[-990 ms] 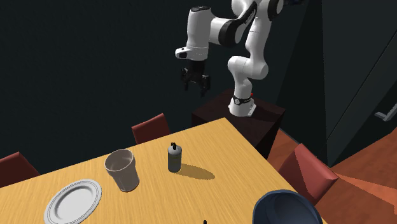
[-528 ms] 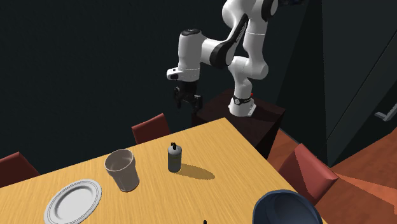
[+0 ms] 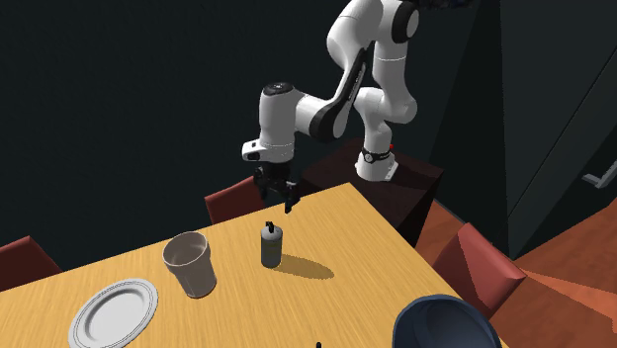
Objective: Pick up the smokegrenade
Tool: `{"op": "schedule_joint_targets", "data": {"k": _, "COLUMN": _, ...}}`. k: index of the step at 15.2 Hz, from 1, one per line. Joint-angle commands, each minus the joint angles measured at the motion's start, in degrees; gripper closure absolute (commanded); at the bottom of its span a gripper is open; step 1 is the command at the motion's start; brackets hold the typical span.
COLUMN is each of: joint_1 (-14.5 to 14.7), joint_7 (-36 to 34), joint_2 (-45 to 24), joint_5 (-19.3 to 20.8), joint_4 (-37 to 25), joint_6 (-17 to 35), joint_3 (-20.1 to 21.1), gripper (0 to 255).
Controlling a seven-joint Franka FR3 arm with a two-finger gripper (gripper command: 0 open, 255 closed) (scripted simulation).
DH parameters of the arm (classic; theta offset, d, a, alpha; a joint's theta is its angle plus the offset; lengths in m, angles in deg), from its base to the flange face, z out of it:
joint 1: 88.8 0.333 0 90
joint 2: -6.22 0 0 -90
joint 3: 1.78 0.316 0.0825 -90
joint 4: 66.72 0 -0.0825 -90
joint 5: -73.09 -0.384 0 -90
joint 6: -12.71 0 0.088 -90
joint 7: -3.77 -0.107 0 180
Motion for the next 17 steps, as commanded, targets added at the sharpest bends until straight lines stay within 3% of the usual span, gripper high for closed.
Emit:
{"op": "schedule_joint_targets", "data": {"k": 1, "joint_1": 0.31, "joint_7": -0.27, "joint_2": -4.47, "joint_5": -0.39, "joint_4": -2.81, "joint_6": 1.84, "joint_3": 0.37, "gripper": 0}}
{"op": "schedule_joint_targets", "data": {"k": 4, "joint_1": 0.35, "joint_7": -0.12, "joint_2": -9.64, "joint_5": -0.84, "joint_4": -6.75, "joint_6": 3.22, "joint_3": 0.67, "gripper": 0}}
{"op": "schedule_joint_targets", "data": {"k": 13, "joint_1": 0.22, "joint_7": 0.14, "joint_2": -13.42, "joint_5": -1.2, "joint_4": -5.68, "joint_6": 8.07, "joint_3": 0.86, "gripper": 0}}
{"op": "schedule_joint_targets", "data": {"k": 14, "joint_1": 0.23, "joint_7": 0.12, "joint_2": -13.47, "joint_5": -1.2, "joint_4": -5.68, "joint_6": 8.11, "joint_3": 0.86, "gripper": 255}}
{"op": "schedule_joint_targets", "data": {"k": 17, "joint_1": 0.26, "joint_7": 0.08, "joint_2": -13.52, "joint_5": -1.19, "joint_4": -5.7, "joint_6": 8.14, "joint_3": 0.87, "gripper": 255}}
